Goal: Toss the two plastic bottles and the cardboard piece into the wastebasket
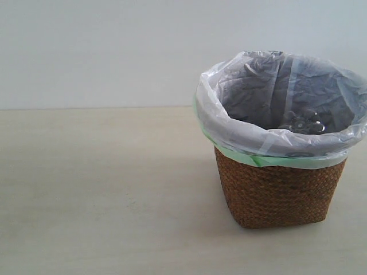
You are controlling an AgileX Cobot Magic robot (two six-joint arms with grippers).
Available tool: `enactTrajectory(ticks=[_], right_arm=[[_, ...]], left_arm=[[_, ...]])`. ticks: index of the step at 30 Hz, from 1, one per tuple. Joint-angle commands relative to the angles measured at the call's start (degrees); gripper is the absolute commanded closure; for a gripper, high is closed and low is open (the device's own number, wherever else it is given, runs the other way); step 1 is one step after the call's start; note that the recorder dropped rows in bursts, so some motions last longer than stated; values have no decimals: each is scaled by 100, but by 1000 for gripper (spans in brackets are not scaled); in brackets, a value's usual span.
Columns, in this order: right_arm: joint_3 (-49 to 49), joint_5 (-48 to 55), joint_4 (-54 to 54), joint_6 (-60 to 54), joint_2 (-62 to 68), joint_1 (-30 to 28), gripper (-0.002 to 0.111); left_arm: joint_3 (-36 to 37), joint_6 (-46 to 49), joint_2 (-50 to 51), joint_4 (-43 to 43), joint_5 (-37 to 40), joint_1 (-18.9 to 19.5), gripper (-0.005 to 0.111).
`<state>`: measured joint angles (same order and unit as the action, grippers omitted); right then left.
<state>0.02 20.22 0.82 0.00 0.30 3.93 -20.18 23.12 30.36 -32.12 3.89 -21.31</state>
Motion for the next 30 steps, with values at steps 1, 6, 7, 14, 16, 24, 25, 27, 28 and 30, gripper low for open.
enactTrajectory(ticks=[1, 6, 7, 14, 16, 24, 25, 27, 28, 30], right_arm=[[-2, -57, -9, 0, -30, -29, 108], [-2, -57, -9, 0, -30, -29, 108], [-2, -57, -9, 0, -30, -29, 108], [-2, -57, -9, 0, -30, -29, 108], [-2, -57, -9, 0, -30, -29, 108], [-2, -69, -9, 0, -30, -29, 108], [-2, -69, -9, 0, -30, -29, 108], [-2, -69, -9, 0, -30, -29, 108], [-2, -69, -9, 0, -30, -29, 108], [-2, -69, -9, 0, -30, -29, 108]], left_arm=[[48, -58, -30, 10, -89, 19, 103], [90, -46, -65, 10, -104, -4, 103], [117, -46, -142, 10, -104, -43, 103], [286, -46, -785, 304, -80, 50, 103], [358, -46, -1026, 938, -92, 173, 103], [858, -46, -2094, 1565, -92, 1257, 103], [932, -46, -2235, 1565, -92, 1418, 103], [1078, -46, -2496, 1565, -92, 1708, 103], [1136, -46, -2591, 1565, -92, 1810, 103], [1271, -46, -2784, 1565, -92, 2030, 103]])
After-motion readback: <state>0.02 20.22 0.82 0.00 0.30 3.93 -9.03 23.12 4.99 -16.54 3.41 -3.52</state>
